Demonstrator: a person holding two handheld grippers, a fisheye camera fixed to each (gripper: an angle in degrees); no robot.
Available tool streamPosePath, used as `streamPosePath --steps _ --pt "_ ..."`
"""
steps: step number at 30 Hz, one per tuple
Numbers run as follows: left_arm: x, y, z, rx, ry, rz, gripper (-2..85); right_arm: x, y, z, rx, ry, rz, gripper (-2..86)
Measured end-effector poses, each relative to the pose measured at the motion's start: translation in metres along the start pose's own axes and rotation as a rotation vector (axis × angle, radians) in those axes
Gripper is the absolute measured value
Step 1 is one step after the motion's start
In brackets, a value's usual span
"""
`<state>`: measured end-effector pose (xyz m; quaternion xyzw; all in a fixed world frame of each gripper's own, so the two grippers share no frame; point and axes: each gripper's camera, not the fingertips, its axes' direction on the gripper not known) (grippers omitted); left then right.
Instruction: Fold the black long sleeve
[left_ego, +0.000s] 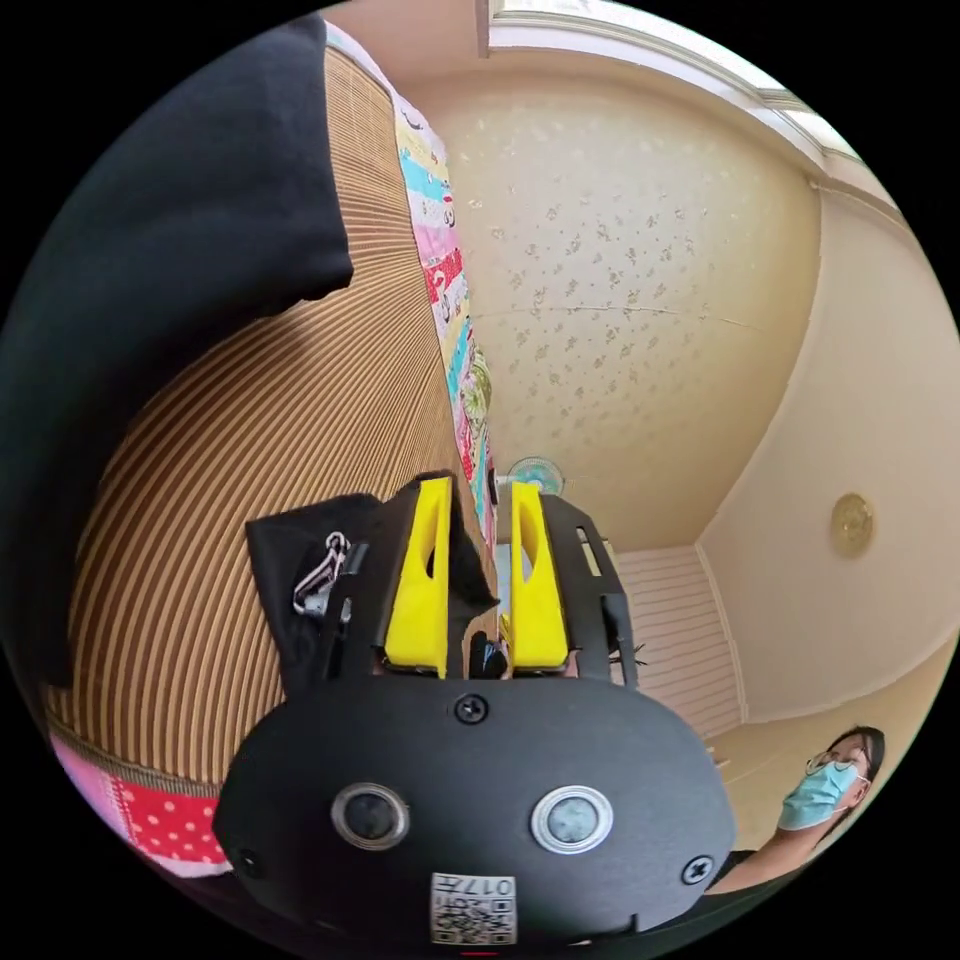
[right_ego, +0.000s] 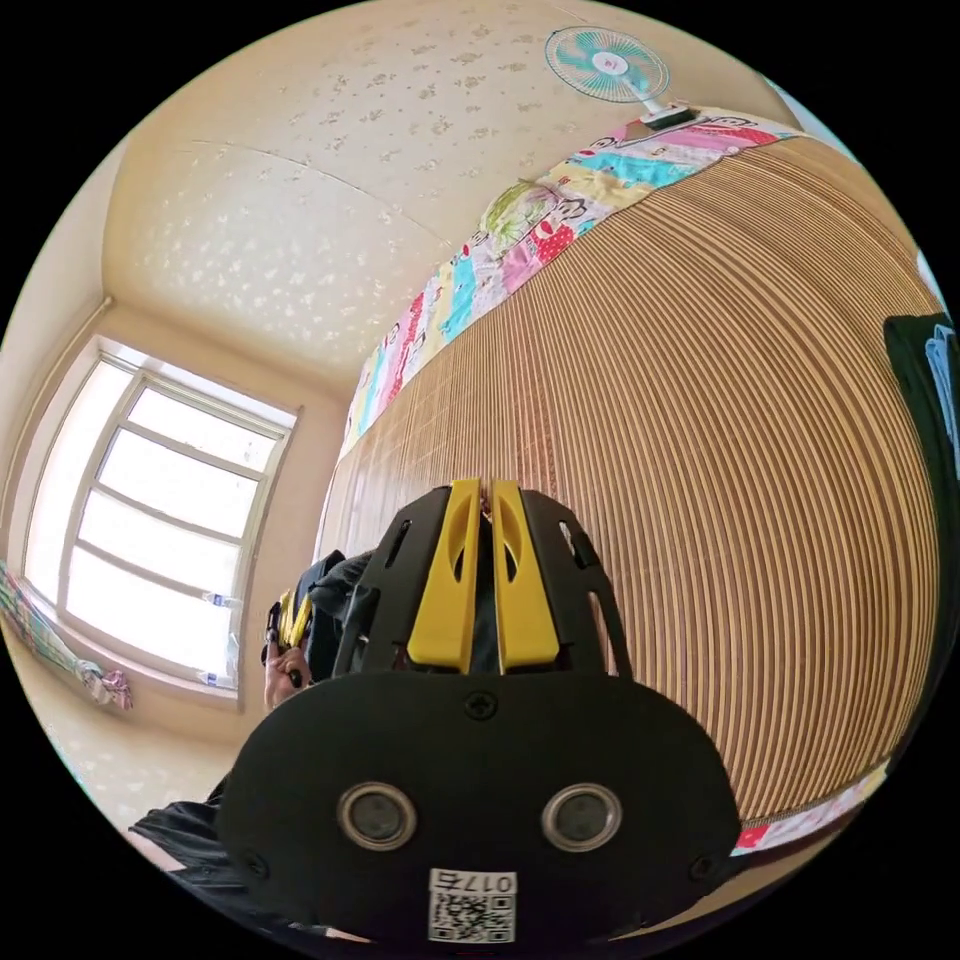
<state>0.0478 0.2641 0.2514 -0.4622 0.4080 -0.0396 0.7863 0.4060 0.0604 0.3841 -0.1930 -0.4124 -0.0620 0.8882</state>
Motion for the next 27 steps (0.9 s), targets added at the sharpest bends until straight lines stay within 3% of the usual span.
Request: streamPosePath --steps 4,8,13,18,20,23,27 --pt "0.01 0.006 0.014 -0.062 -0.129 0.123 15.1 -0.024 -0.015 0.04 -0.085 0.241 -0.024 6.4" --pt "0.027 0.079 -0.007 -0.086 -0.394 0.257 16.0 -0.086 0.032 0.057 -0.134 0.31 -0.319 6.5" --pt "0.006 0.154 -0.003 -0.185 -0.537 0.176 14.9 -0.152 0.09 0.088 -0.216 0.25 -0.526 7.1" --pt "-0.011 0.178 0.022 -0.234 -0.456 0.09 4.8 -0.245 0.12 0.148 -0.43 0.073 -0.664 10.5" --pt "-0.006 0.183 0.041 -0.254 -0.449 0.083 2.4 -0.288 0.124 0.191 -0.602 0.034 -0.664 13.6" --pt "0.031 0.196 0.06 -0.237 -0.504 0.206 1.2 -0.334 0.134 0.25 -0.827 0.134 -0.667 17.3" --pt "0.067 0.211 0.078 -0.216 -0.528 0.296 0.8 -0.387 0.154 0.29 -0.91 0.284 -0.776 20.3"
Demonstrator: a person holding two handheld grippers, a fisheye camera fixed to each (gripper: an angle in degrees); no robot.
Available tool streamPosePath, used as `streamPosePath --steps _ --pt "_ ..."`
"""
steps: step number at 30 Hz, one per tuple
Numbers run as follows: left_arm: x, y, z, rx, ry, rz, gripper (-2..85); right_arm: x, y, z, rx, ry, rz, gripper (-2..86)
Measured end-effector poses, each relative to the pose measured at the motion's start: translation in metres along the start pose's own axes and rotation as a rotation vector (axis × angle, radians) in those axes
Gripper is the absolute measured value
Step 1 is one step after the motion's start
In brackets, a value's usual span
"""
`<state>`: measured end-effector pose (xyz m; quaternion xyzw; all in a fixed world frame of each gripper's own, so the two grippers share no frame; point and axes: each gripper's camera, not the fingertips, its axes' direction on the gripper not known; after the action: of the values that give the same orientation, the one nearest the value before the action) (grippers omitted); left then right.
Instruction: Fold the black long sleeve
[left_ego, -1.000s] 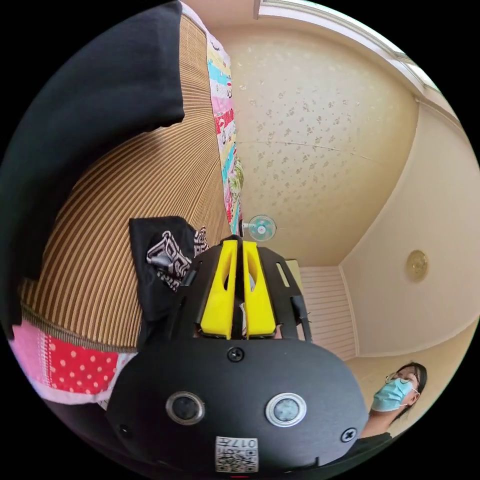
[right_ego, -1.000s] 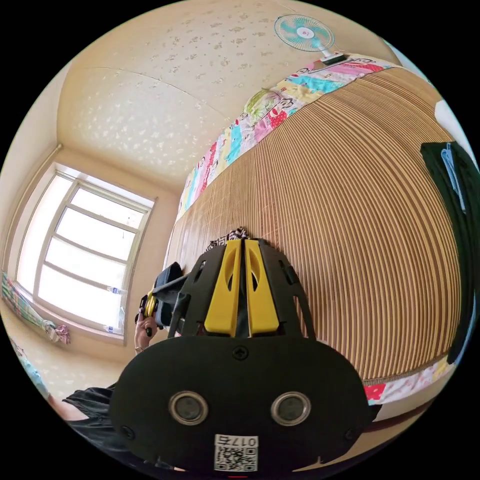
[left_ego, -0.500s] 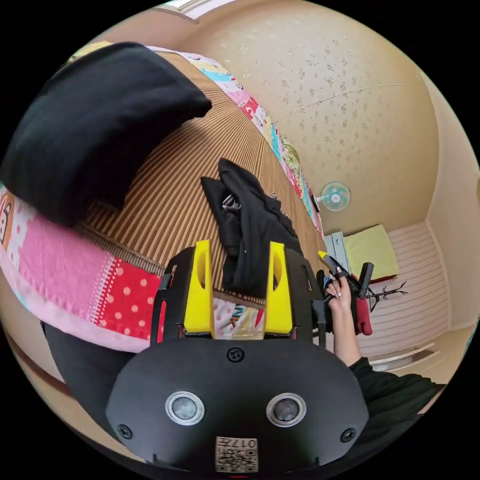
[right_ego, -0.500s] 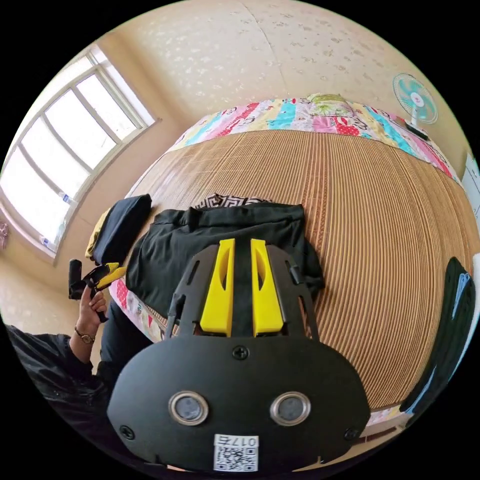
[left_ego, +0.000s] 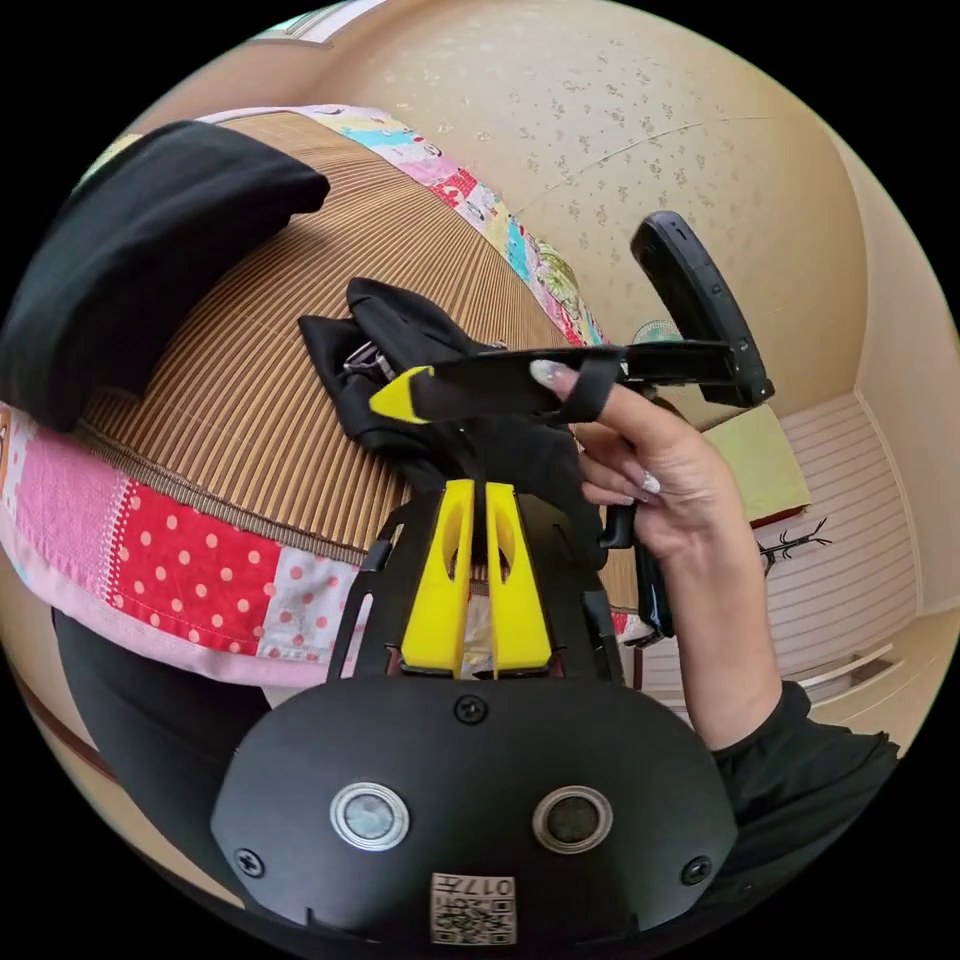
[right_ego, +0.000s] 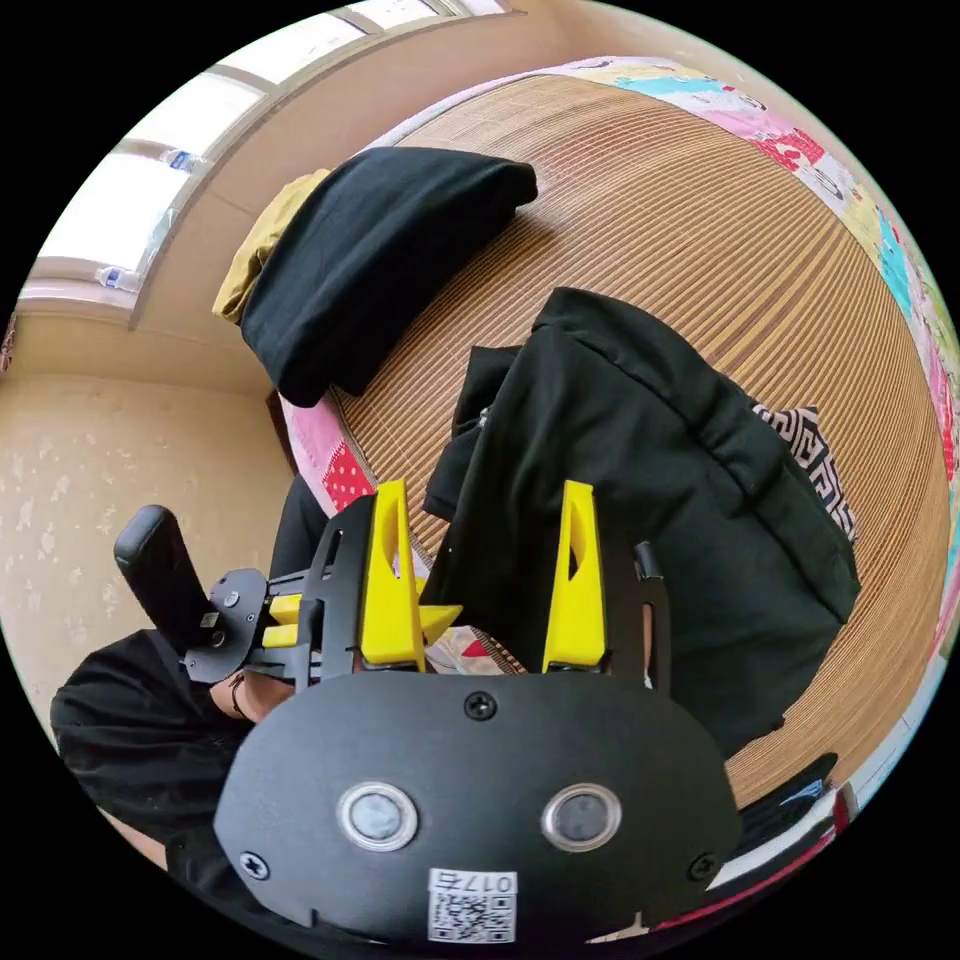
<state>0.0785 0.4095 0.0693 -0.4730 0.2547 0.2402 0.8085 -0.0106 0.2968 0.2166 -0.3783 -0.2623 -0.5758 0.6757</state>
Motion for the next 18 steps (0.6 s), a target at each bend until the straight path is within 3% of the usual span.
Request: streamPosePath --steps 5,9,12,14,18 --pt "0.027 0.008 -0.007 0.066 -0.028 0.026 1.0 -0.04 -0.034 0.047 -0.284 0.298 -0.086 19.4" --pt "0.026 0.014 -0.006 0.073 0.007 0.002 2.8 -0.047 -0.022 0.032 -0.234 0.481 -0.141 7.7" --pt "0.026 0.021 -0.017 0.125 0.111 0.036 5.0 -0.012 0.006 -0.033 -0.066 0.31 -0.097 6.9" --pt "0.026 0.025 -0.025 0.161 0.193 0.052 8.2 0.053 0.057 -0.1 0.158 0.031 -0.032 6.6" --pt "0.029 0.022 -0.014 0.12 0.229 0.062 10.6 0.178 0.183 -0.17 0.513 -0.342 0.073 6.5"
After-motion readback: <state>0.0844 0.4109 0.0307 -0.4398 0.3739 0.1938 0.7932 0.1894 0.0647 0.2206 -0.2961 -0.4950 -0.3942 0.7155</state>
